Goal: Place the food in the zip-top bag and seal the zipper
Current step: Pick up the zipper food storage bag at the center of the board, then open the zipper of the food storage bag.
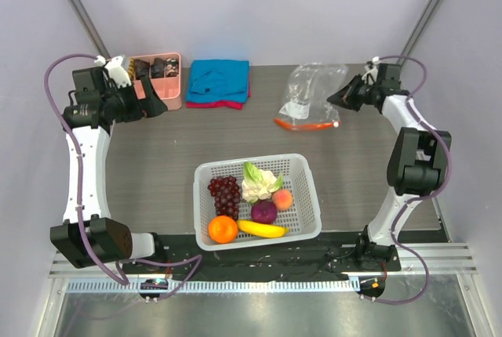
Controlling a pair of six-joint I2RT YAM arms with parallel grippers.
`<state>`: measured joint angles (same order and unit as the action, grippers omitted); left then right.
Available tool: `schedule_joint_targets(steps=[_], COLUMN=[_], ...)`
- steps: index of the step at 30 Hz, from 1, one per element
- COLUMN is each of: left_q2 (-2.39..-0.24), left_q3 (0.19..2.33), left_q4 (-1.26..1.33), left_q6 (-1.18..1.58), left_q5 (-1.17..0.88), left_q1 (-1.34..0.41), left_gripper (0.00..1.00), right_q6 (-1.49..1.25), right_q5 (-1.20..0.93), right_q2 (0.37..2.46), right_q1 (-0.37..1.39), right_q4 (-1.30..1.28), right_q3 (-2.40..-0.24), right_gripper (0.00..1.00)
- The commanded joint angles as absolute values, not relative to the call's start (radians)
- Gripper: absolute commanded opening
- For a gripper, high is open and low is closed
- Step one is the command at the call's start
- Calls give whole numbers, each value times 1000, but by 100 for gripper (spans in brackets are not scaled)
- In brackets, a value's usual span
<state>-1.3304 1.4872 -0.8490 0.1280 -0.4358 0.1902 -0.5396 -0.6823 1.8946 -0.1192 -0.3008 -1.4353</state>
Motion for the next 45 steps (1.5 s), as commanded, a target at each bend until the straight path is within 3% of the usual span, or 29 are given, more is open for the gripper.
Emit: schedule_joint_targets(steps=[1, 9, 12, 16, 20, 25, 32, 45], left_q2=[-1327, -1278, -1188, -1102, -1112, -1115, -1104, -1186], left_q3=[1503, 1436, 1367, 1290, 1267, 1171, 1016, 999], left_q4=[-710, -598, -519, -446, -416, -260, -86, -17], left_q6=[199, 252, 154, -101, -317, -549, -686, -690], left_q5=[-587, -755, -681, -412, -255, -164, -149, -121], left_q1=[186, 120, -16, -277, -471, -690, -845, -995], left_gripper=[100, 100, 100, 100, 76, 70, 62, 58], right_q6=[-734, -1319, -1393, -1477, -1517, -1624, -1533, -1419], right_q5=[-830, -973, -973, -998, -1044, -1063, -1078, -1080], right_q2=[1798, 1640, 1596, 1522, 1442, 1320, 1194, 1112], right_q1=[-153, -176, -176, -170, -135, -100, -66, -37], right_q4=[-238, 341, 345, 376, 396, 505, 368, 189], right_q3=[-1473, -1264, -1243, -1166, -1062, -928, -893, -859], right_gripper=[1, 1, 1, 1, 1, 1, 1, 1])
